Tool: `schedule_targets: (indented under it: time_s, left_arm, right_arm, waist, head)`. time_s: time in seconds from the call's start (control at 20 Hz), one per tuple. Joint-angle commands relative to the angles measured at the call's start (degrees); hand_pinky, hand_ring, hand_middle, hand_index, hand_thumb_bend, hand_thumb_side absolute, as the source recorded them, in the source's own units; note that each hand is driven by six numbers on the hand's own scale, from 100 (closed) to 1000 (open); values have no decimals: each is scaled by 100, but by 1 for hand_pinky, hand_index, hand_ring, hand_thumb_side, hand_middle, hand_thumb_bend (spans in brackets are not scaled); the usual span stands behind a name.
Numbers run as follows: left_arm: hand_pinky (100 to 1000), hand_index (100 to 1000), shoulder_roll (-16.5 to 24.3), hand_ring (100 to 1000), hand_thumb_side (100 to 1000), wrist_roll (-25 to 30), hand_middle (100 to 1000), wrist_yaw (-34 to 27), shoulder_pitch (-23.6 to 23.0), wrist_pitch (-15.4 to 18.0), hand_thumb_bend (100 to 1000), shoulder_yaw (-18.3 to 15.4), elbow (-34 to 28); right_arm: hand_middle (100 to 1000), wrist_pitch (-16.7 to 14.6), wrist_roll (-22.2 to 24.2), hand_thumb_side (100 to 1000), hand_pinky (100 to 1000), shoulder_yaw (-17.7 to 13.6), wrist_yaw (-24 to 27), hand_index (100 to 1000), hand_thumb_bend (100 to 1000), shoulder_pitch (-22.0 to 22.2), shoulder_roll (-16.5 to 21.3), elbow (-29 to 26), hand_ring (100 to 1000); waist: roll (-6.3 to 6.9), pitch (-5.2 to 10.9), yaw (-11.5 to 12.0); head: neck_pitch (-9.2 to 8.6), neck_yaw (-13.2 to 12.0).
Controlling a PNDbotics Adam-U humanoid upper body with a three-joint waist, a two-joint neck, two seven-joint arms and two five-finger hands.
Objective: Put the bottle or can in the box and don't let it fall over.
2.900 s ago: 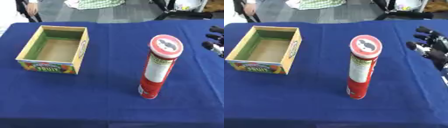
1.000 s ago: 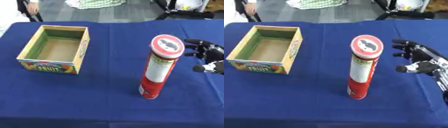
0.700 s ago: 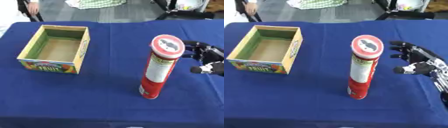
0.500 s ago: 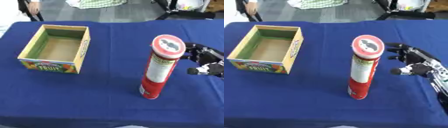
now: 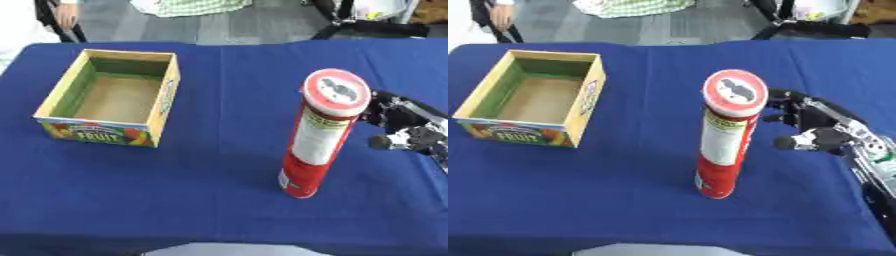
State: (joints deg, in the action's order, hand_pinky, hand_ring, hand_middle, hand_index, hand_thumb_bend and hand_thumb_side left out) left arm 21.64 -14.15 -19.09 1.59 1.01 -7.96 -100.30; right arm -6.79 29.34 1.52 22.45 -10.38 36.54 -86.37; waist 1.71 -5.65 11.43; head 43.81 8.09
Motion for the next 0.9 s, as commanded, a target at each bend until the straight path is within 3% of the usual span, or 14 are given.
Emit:
schedule_targets:
  time_s: [0.05,0.9]
  left_arm:
    - [708,843,112,1000,887,11,914,-12,58,14,494,-19,-63]
    - [707,843,82,1000,888,23,914,-22,53,7,495,-10,-61]
  right_arm:
    - [1000,-24,24,343,886,-10,-62,925,859,-94,70,-40,1000]
    - [1000,-11,37,401,891,120,-281,916,848,-267,-126,-26,1000]
  waist:
    - [1,37,16]
    - [-2,23,46]
  head:
    - [31,6]
    - [31,17]
